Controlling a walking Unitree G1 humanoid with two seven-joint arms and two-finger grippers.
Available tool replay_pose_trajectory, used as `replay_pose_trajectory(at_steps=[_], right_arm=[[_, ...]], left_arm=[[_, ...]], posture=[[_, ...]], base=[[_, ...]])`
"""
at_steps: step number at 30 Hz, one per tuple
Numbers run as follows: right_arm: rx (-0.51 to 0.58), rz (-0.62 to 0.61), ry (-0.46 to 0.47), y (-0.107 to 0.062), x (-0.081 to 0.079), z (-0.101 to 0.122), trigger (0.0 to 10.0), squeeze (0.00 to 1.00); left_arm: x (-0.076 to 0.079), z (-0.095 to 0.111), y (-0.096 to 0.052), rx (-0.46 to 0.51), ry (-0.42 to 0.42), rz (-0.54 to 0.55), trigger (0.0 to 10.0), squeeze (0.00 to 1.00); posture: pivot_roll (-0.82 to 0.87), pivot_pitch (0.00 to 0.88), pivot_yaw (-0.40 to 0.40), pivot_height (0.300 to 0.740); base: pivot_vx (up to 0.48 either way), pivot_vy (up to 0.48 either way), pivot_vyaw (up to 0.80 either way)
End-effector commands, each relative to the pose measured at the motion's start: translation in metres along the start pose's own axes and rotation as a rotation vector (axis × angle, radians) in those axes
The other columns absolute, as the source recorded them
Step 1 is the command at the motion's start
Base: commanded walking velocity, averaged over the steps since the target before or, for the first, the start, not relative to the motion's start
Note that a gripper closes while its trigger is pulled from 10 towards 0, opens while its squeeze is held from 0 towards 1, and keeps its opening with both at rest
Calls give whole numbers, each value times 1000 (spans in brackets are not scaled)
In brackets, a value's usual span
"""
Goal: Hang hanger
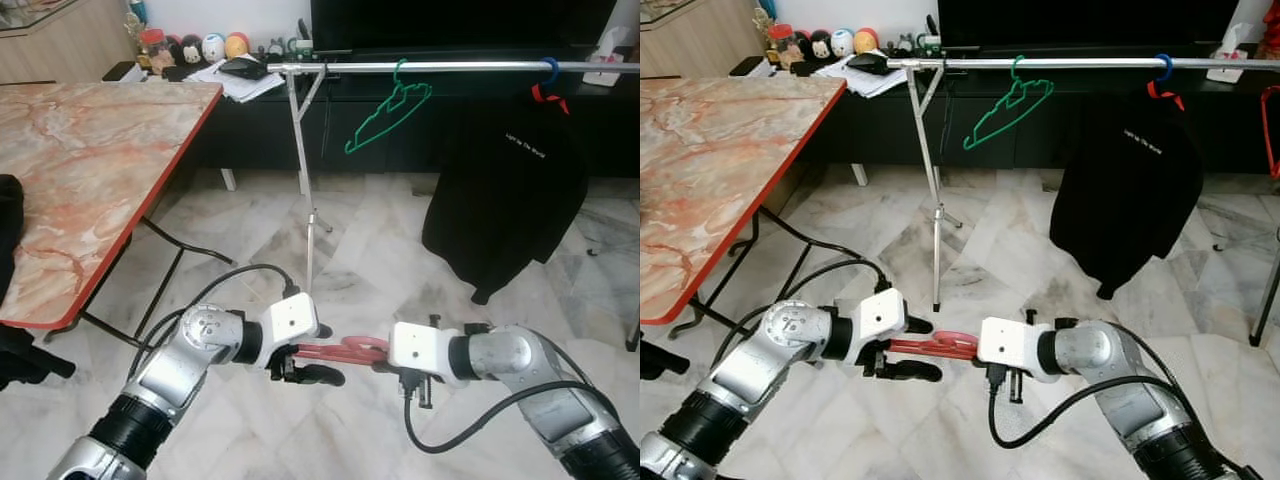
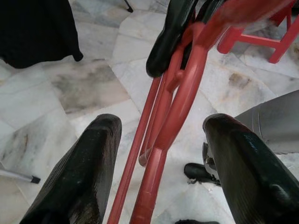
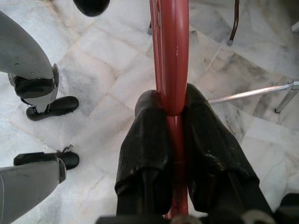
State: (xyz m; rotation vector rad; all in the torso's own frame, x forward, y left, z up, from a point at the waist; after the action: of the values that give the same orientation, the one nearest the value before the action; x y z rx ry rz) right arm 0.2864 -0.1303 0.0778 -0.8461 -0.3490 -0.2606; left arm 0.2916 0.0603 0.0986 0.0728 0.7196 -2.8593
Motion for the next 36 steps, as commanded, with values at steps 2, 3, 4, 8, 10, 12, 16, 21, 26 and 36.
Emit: replay_pose_trajectory(at_steps=[2,3,4,8,10,12,16,21,26,36], right_arm=[[57,9,-40,-1,2,20,10000,0],[59,11,-41,-1,2,21,10000,0],[59,13,-42,-1,2,21,10000,0],[34,17,-44,1,0,17,10000,0],[33,19,-43,2,-1,16,10000,0],[43,28,-41,2,-4,19,10000,0],[39,32,-35,2,-4,18,10000,0],[17,31,-30,1,-5,12,10000,0],[16,35,-26,1,-6,11,10000,0],[14,50,-14,4,-10,8,10000,0]], left_arm=[[-1,-2,1,-20,21,0,10000,0],[-1,-2,1,-20,21,1,10000,0],[-2,-2,1,-19,20,3,10000,0],[-2,-2,2,-12,16,9,9059,0],[-2,-2,2,-13,20,13,4471,0],[-6,-4,1,-19,21,27,0,0],[-7,-3,1,-16,23,29,0,0],[-5,-2,2,-14,25,18,0,0],[-6,-4,1,-18,24,19,0,0],[-9,-3,-1,-15,23,27,0,0]], posture=[[-167,72,74,740],[-167,72,74,740],[-167,72,74,740],[-164,72,73,740],[-161,73,73,740],[-160,74,73,740],[-160,74,73,740],[-161,73,74,740],[-160,74,74,740],[-158,75,74,740]], base=[[0,0,0],[0,0,0],[0,0,0],[0,0,0],[0,0,0],[0,0,0],[0,0,0],[0,0,0],[0,0,0],[0,0,0]])
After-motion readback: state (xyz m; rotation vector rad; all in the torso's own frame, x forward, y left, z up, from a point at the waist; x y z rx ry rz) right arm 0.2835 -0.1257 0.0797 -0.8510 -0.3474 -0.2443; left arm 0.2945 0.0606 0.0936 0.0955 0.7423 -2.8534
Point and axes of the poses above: a point about 5 cm out from each wrist's last joint towards the gripper, its own y axis pointing out of the wrist towards the gripper, its own z axis along the axis of the wrist's last joint, x = y × z, the point moved 4 cm from there along y, pointing out of the wrist towards the gripper, and after that the axes turned 5 degrees about -y, right-handed, at the moved point
